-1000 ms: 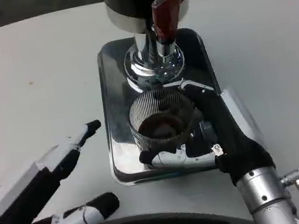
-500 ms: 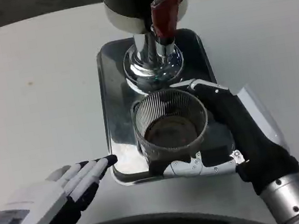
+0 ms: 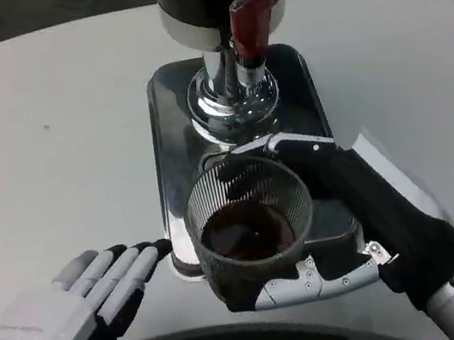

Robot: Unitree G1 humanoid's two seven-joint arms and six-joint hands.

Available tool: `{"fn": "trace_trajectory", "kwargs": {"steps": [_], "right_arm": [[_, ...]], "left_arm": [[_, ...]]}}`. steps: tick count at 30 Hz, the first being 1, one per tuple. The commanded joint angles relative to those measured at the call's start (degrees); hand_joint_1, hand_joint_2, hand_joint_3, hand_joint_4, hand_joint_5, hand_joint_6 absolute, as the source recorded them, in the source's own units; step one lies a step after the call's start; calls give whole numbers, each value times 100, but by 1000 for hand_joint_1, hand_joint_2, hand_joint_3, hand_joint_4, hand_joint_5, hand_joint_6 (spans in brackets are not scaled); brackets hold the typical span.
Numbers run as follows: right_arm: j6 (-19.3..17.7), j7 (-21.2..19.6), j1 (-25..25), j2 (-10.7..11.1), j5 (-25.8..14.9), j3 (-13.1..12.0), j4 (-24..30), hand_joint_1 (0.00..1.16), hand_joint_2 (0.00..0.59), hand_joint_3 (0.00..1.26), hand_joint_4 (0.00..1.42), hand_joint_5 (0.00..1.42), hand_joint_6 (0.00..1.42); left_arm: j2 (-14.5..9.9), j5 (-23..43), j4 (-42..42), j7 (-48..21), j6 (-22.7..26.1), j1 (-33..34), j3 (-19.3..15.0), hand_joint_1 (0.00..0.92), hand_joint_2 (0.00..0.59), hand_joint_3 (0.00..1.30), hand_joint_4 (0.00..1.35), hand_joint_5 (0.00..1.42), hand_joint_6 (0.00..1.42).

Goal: Grasp the cup under the faucet to collect the drink, then remove the cup.

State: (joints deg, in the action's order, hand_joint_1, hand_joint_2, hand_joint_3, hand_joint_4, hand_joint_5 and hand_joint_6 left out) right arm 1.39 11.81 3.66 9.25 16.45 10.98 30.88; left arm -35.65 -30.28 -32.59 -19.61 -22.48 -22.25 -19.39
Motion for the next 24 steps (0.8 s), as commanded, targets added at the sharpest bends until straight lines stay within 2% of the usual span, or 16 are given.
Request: {"fn": "trace_trajectory", "kwargs": {"steps": [1, 5, 12, 19, 24], "right_arm": [[25, 159, -276, 49, -265, 36, 513, 1107, 141, 726, 926, 993, 1396], [128, 318, -488, 96, -377, 54, 776, 1103, 144, 726, 926, 993, 1395], [254, 420, -908, 173, -526, 71, 1232, 1095, 146, 726, 926, 993, 1395], [183, 417, -1185, 229, -601, 108, 1518, 1091, 148, 726, 926, 993, 1395], [210, 408, -1299, 257, -737, -2, 1634, 1090, 152, 726, 926, 993, 1395]], "left_arm": [[110, -225, -220, 31, 51, -167, -27, 0, 0, 0, 0, 0, 0], [242, -290, -319, 102, 53, -286, -85, 0, 0, 0, 0, 0, 0], [643, -503, -500, 461, -65, -527, -103, 0, 0, 0, 0, 0, 0], [616, -660, -649, 332, 3, -344, 140, 0, 0, 0, 0, 0, 0], [575, -639, -683, 288, 40, -161, 207, 0, 0, 0, 0, 0, 0]]}}
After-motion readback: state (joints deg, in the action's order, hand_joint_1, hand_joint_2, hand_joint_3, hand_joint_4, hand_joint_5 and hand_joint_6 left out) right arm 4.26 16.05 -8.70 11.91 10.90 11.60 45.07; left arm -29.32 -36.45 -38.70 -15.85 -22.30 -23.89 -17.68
